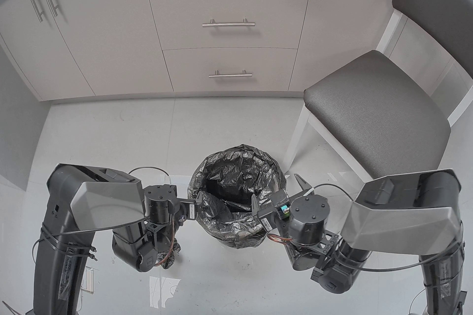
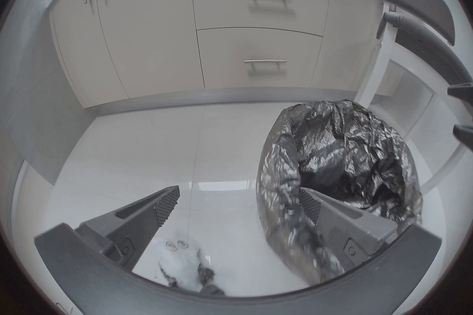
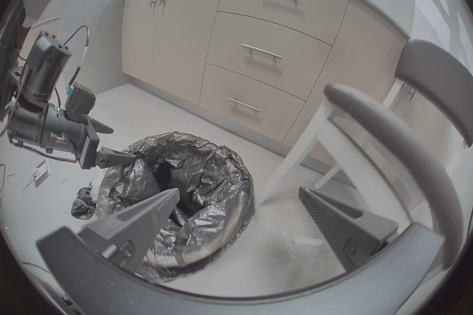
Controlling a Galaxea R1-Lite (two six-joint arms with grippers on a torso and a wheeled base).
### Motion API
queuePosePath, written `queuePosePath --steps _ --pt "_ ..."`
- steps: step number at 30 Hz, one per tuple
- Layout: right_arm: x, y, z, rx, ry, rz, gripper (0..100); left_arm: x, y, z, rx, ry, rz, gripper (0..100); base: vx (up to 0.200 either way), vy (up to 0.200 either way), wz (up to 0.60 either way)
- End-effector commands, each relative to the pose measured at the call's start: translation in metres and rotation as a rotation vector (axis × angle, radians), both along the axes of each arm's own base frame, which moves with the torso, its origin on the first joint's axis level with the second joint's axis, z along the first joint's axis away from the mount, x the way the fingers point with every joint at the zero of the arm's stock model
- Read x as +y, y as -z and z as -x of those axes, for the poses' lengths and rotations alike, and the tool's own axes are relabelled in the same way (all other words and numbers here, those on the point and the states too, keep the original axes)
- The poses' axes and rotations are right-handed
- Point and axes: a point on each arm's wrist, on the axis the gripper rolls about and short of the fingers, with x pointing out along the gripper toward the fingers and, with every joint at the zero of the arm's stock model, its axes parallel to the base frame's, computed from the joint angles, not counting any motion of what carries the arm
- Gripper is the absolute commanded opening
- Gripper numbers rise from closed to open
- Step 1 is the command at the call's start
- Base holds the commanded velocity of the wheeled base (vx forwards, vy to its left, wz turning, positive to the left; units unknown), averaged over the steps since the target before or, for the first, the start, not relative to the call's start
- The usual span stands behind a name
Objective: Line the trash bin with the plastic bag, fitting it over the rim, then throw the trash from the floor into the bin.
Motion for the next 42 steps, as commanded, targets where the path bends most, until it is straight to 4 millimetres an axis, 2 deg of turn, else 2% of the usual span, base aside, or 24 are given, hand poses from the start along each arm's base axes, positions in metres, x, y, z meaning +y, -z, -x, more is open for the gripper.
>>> queuePosePath --steps 1,4,7,11,16,17,19,24,28,33,38,42 --pt "-0.026 -0.053 0.039 -0.036 0.002 -0.044 100 0.017 -0.042 0.042 0.033 0.019 0.021 100 0.0 0.0 0.0" --pt "-0.031 -0.056 0.041 -0.032 0.073 -0.113 100 0.026 -0.043 0.058 0.087 0.052 0.032 100 0.0 0.0 0.0" --pt "-0.034 -0.059 0.04 -0.034 0.111 -0.197 100 0.033 -0.039 0.062 0.118 0.021 0.053 100 0.0 0.0 0.0" --pt "-0.038 -0.06 0.035 -0.038 0.136 -0.233 100 0.053 -0.026 0.052 0.15 -0.057 0.059 100 0.0 0.0 0.0" --pt "-0.039 -0.07 0.031 -0.066 0.144 -0.266 100 0.064 -0.012 0.035 0.157 -0.113 0.078 100 0.0 0.0 0.0" --pt "-0.04 -0.076 0.023 -0.088 0.159 -0.287 100 0.066 -0.005 0.022 0.169 -0.137 0.092 100 0.0 0.0 0.0" --pt "-0.04 -0.079 0.019 -0.101 0.166 -0.302 100 0.068 -0.001 0.013 0.206 -0.162 0.101 100 0.0 0.0 0.0" --pt "-0.039 -0.077 0.018 -0.101 0.168 -0.299 100 0.062 -0.003 -0.012 0.329 -0.252 0.218 100 0.0 0.0 0.0" --pt "-0.039 -0.076 0.014 -0.103 0.174 -0.31 100 0.054 -0.016 -0.047 0.436 -0.28 0.322 100 0.0 0.0 0.0" --pt "-0.04 -0.074 0.011 -0.1 0.183 -0.311 100 0.064 -0.031 -0.094 0.521 -0.198 0.419 100 0.0 0.0 0.0" --pt "-0.044 -0.067 0.005 -0.091 0.203 -0.298 100 0.058 -0.022 -0.117 0.523 -0.204 0.431 100 0.0 0.0 0.0" --pt "-0.042 -0.062 0.002 -0.085 0.205 -0.291 100 0.056 -0.026 -0.133 0.51 -0.197 0.444 100 0.0 0.0 0.0"
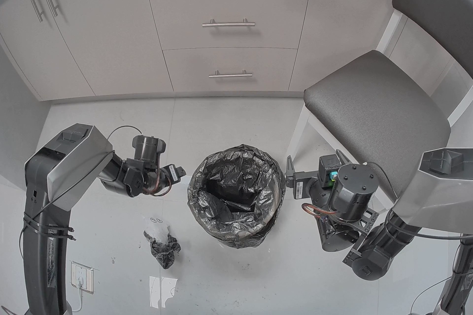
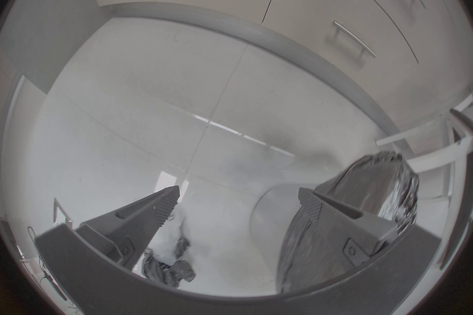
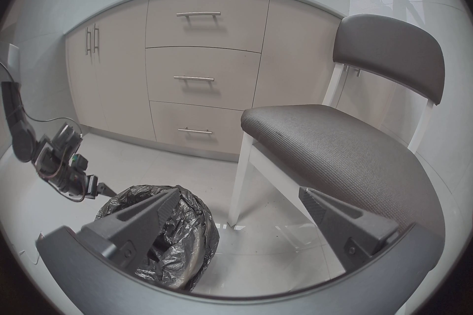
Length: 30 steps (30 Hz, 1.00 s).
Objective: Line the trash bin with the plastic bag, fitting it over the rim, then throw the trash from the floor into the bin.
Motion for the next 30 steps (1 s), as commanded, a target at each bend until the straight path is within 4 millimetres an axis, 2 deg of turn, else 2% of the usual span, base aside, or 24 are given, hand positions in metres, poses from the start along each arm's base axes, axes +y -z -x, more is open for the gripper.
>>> queuePosePath --steps 1,7,9,13,18,19,20,21,25,30 --pt "0.0 0.01 -0.01 0.004 0.017 0.001 100 0.003 0.01 -0.039 0.033 -0.014 0.057 100 0.0 0.0 0.0" --pt "0.002 0.014 -0.013 0.005 0.02 -0.003 100 0.002 0.006 -0.066 0.099 -0.06 0.074 100 0.0 0.0 0.0" --pt "0.0 0.015 -0.015 0.006 0.026 -0.007 100 0.002 0.011 -0.068 0.119 -0.069 0.081 100 0.0 0.0 0.0" --pt "-0.001 0.017 -0.016 0.011 0.032 -0.008 100 0.011 0.05 -0.057 0.3 -0.083 0.047 100 0.0 0.0 0.0" --pt "-0.001 0.021 -0.017 0.02 0.032 -0.001 100 0.021 0.092 -0.027 0.631 -0.089 -0.01 100 0.0 0.0 0.0" --pt "-0.001 0.021 -0.017 0.02 0.032 -0.001 100 0.021 0.092 -0.027 0.631 -0.089 -0.01 100 0.0 0.0 0.0" --pt "-0.001 0.022 -0.017 0.021 0.032 -0.002 100 0.027 0.105 -0.018 0.727 -0.096 -0.016 100 0.0 0.0 0.0" --pt "-0.001 0.023 -0.017 0.022 0.032 -0.005 100 0.031 0.109 -0.015 0.762 -0.1 -0.01 100 0.0 0.0 0.0" --pt "0.0 0.024 -0.017 0.024 0.032 -0.003 100 0.034 0.119 -0.007 0.845 -0.103 -0.003 100 0.0 0.0 0.0" --pt "-0.001 0.024 -0.017 0.026 0.031 -0.003 100 0.037 0.155 0.01 0.969 -0.112 -0.025 100 0.0 0.0 0.0"
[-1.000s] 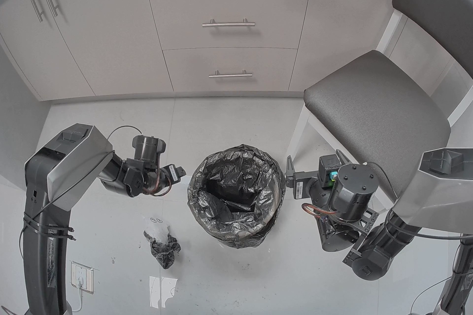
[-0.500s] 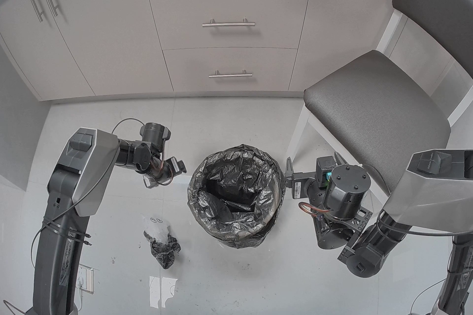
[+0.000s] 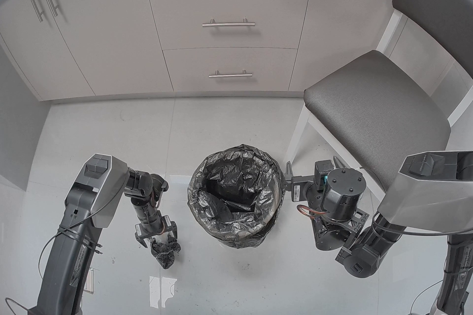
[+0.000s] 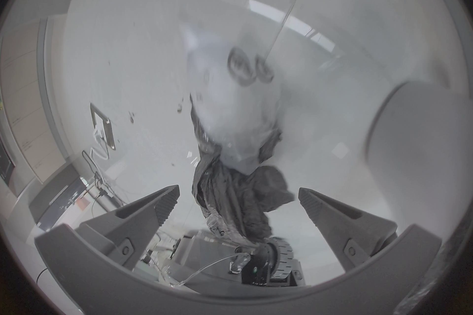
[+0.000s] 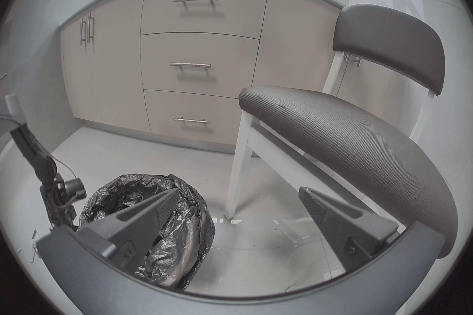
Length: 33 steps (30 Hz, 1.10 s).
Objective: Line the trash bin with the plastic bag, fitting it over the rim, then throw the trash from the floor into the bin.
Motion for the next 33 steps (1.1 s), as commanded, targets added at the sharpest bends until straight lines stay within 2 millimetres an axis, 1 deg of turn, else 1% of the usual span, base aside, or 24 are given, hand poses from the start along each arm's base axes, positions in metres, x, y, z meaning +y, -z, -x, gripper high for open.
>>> queuePosePath --steps 1,4,6,12,17,24,33 --pt "0.0 0.001 0.0 -0.007 0.0 -0.009 100 0.005 0.052 0.021 0.154 -0.005 -0.019 100 0.0 0.0 0.0" --pt "0.0 0.002 0.0 -0.005 0.0 -0.013 100 0.007 0.076 0.035 0.248 -0.003 -0.032 100 0.0 0.0 0.0" --pt "0.0 0.005 0.0 0.002 0.0 -0.012 100 0.008 0.083 0.039 0.268 -0.003 -0.035 100 0.0 0.0 0.0" --pt "0.001 0.01 -0.001 0.011 0.0 -0.006 100 0.009 0.084 0.036 0.241 -0.014 -0.004 100 0.0 0.0 0.0" --pt "0.001 0.01 -0.001 0.011 0.0 -0.006 100 0.012 0.085 0.029 0.178 -0.023 0.006 100 0.0 0.0 0.0" --pt "0.002 0.014 0.002 0.025 -0.011 -0.003 100 0.011 0.087 0.016 0.048 -0.015 -0.02 100 0.0 0.0 0.0" --pt "0.003 0.016 0.002 0.028 -0.012 0.0 100 0.01 0.087 0.016 0.045 0.028 -0.026 100 0.0 0.0 0.0"
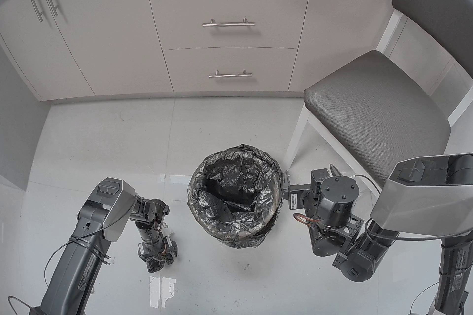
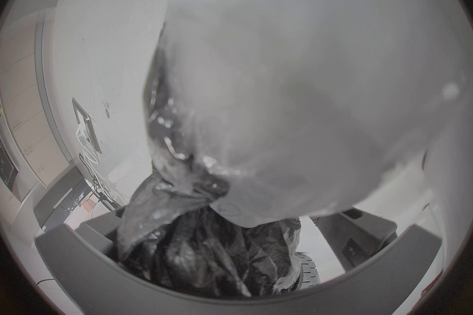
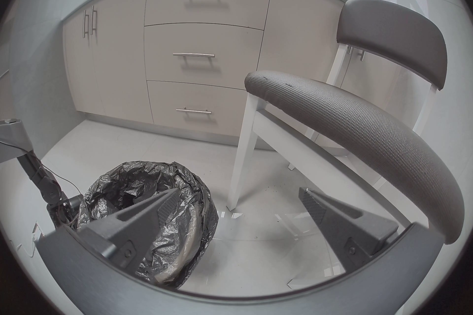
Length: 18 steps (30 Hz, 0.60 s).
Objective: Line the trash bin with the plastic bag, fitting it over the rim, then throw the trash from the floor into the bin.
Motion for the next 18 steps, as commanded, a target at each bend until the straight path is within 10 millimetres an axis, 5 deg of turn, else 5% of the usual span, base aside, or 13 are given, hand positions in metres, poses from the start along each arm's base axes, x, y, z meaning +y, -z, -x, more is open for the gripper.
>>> queuePosePath --steps 1,4,5,18 --pt "0.0003 0.0001 -0.0002 -0.01 0.0 -0.008 100 -0.0002 0.0009 0.0005 0.003 0.002 0.0 100 0.0 0.0 0.0" --pt "0.0005 0.001 -0.0005 -0.009 0.0 -0.009 100 -0.0002 0.0009 0.0004 0.001 0.002 0.0 100 0.0 0.0 0.0" --pt "0.0001 0.0015 -0.0009 -0.007 0.002 -0.008 100 -0.0002 0.0009 0.0004 0.001 0.002 0.001 0 0.0 0.0 0.0" --pt "-0.0021 0.0015 -0.0018 -0.006 0.009 -0.007 100 0.0006 -0.0038 -0.0015 -0.007 0.009 -0.016 0 0.0 0.0 0.0"
